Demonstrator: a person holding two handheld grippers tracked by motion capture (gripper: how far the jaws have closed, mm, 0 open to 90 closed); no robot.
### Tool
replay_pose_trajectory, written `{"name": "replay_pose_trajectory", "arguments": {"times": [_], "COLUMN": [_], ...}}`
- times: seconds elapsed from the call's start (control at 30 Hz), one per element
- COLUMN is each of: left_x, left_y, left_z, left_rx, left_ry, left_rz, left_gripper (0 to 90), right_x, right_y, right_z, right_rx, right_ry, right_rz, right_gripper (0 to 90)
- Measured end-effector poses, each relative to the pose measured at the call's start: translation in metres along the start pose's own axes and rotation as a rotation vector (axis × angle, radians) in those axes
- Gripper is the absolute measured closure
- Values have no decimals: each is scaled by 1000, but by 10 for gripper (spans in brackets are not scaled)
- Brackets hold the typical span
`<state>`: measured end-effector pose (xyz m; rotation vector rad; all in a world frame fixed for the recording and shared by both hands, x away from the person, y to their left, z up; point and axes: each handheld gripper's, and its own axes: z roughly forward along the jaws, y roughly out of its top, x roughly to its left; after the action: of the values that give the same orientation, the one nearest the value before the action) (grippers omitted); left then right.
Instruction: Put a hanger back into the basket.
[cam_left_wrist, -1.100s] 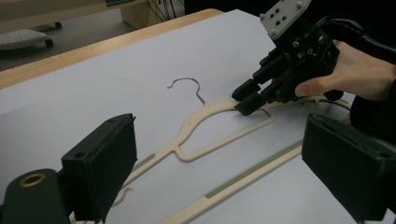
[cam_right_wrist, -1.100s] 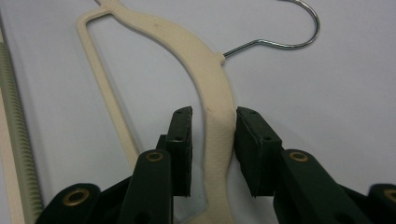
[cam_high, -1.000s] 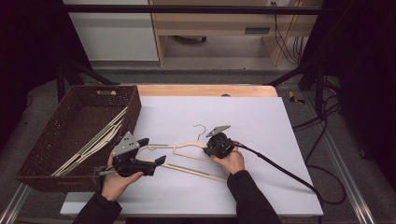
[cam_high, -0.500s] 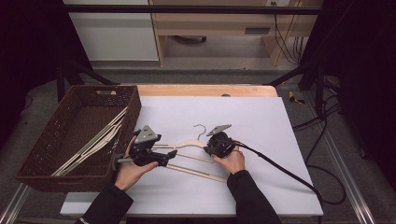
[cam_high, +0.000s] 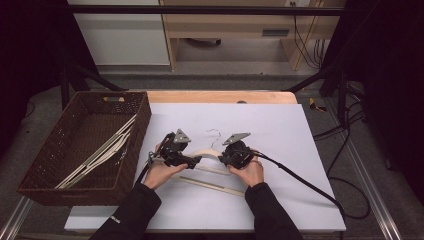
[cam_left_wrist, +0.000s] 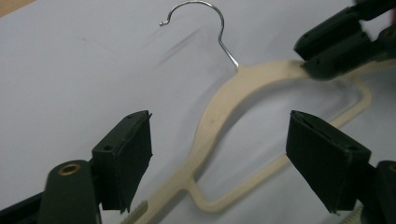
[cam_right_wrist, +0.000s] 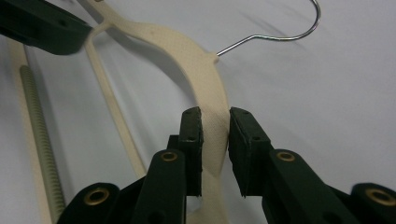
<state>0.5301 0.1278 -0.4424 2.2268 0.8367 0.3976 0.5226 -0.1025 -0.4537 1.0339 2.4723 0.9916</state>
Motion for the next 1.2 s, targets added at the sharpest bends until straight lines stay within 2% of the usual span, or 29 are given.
{"name": "replay_pose_trajectory", "arguments": {"times": [0.03, 0.13, 0.23, 0.37, 0.43, 0.47, 0.53, 0.63, 0.73, 0.77, 0.8, 0.87, 0.93, 1.03, 1.2], "left_x": [0, 3, 4, 6, 6, 7, 6, 2, -2, -3, -3, -4, -3, 0, 2], "left_y": [0, 0, 0, 1, 1, 1, 0, 0, 1, 1, 0, 1, 1, 1, 1], "left_z": [3, 11, 8, -1, -5, -7, -10, -15, -19, -21, -22, -25, -26, -26, -27], "left_rx": [4, 23, 8, -26, -38, -43, -53, -73, -87, -93, -97, -110, -128, -139, -132], "left_ry": [0, -9, -8, 1, 6, 3, 4, -10, -16, -21, -23, -27, -36, -50, -49], "left_rz": [6, 4, 5, -3, -3, -3, -3, 1, 5, 9, 8, 7, -11, -34, -41], "left_gripper": [243, 283, 298, 316, 319, 323, 320, 311, 297, 291, 282, 265, 251, 233, 222], "right_x": [-2, 0, -1, -2, -2, -3, -3, -6, -10, -10, -13, -16, -18, -20, -18], "right_y": [1, 4, 2, 0, -1, -2, -6, -14, -24, -28, -34, -45, -55, -68, -69], "right_z": [-2, -7, -9, -7, -5, -3, -2, -4, -15, -20, -24, -33, -39, -37, -37], "right_rx": [-30, -38, -31, -36, -15, -7, 14, 27, 20, 26, 28, 35, 36, 42, 31], "right_ry": [22, 47, 20, 22, 18, 13, 8, 18, 27, 27, 36, 41, 53, 50, 41], "right_rz": [-8, -4, -15, 0, 13, 0, 23, 24, 21, 35, 19, 20, 37, -5, -23], "right_gripper": [900, 900, 900, 792, 747, 728, 699, 681, 673, 663, 657, 651, 650, 664, 763]}}
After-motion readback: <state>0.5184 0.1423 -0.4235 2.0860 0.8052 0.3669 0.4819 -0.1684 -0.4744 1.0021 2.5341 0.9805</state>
